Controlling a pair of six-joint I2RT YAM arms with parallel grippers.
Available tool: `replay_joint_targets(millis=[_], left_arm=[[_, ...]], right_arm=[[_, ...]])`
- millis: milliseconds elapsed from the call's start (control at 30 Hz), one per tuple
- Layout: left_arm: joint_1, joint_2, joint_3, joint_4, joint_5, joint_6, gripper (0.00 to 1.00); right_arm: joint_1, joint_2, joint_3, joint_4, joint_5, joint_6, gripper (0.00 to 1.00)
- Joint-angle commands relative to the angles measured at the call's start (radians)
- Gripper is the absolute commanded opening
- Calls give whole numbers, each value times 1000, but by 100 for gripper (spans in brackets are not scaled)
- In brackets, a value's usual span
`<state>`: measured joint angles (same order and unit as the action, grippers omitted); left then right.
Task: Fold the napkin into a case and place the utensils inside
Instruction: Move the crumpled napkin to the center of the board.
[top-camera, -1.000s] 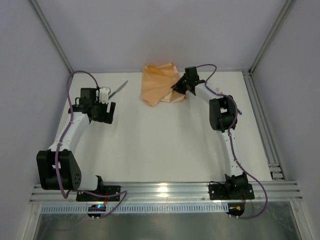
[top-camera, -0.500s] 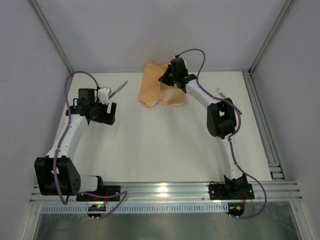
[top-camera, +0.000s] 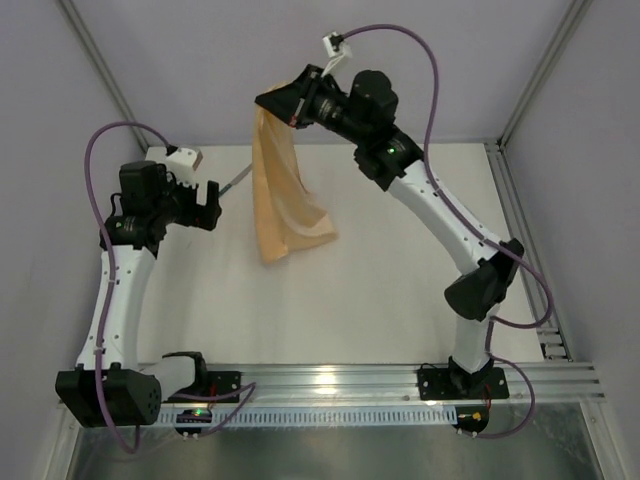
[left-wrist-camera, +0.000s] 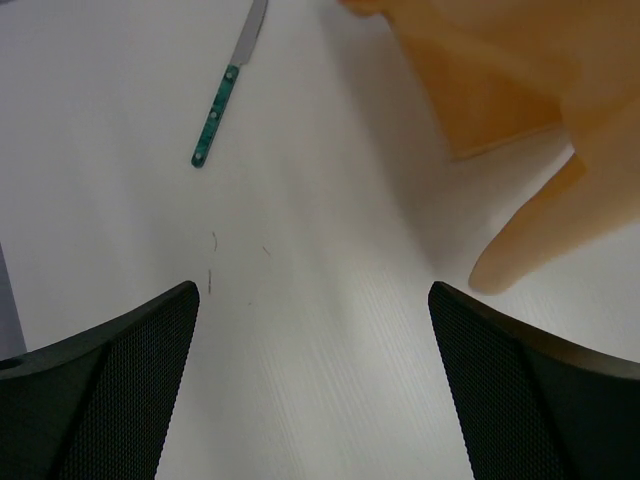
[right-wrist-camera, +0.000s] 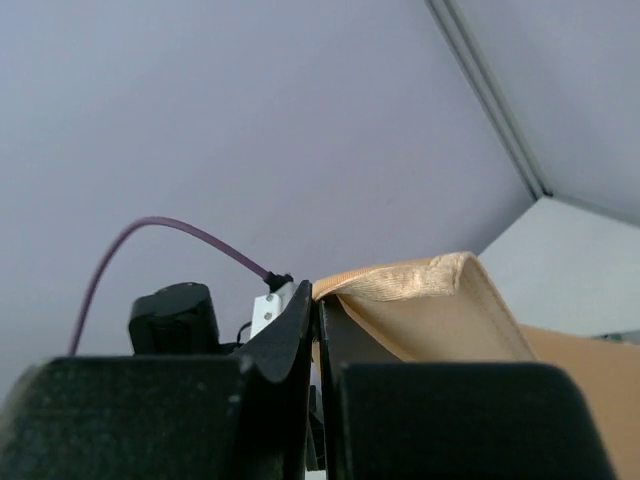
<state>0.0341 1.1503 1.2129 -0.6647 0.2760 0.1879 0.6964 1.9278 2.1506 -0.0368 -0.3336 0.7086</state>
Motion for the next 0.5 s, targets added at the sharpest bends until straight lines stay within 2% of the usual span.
replay_joint_targets(millis=[0,100,133,200,233,300,333,467], left_arm=[[3,28,69,-19,104,16,99],[3,86,117,-62,167,5,99],[1,98,123,-73,192,13,99],[-19,126,117,-93,195,28,98],[-22,132,108,-102,184,45,97],[-80,146,74,-136,164,114,95],[-123,149,60,-147,152,136,95],[-261,160,-42,-171,65,243,95]], right_arm=[[-99,-143,-27,81,-51,11,4],[-200,-203,-194,75,-55,51,4],[-227,-255,-344,83,-47,54,4],[-271,-303,-504,106,-15,46,4],[-279,-340,-647,106,4,1,4],[-281,-365,-776,81,43,-37,4],[-282,-381,-898,87,50,-44,4],[-288,-400,-1130,159,76,-21,4]])
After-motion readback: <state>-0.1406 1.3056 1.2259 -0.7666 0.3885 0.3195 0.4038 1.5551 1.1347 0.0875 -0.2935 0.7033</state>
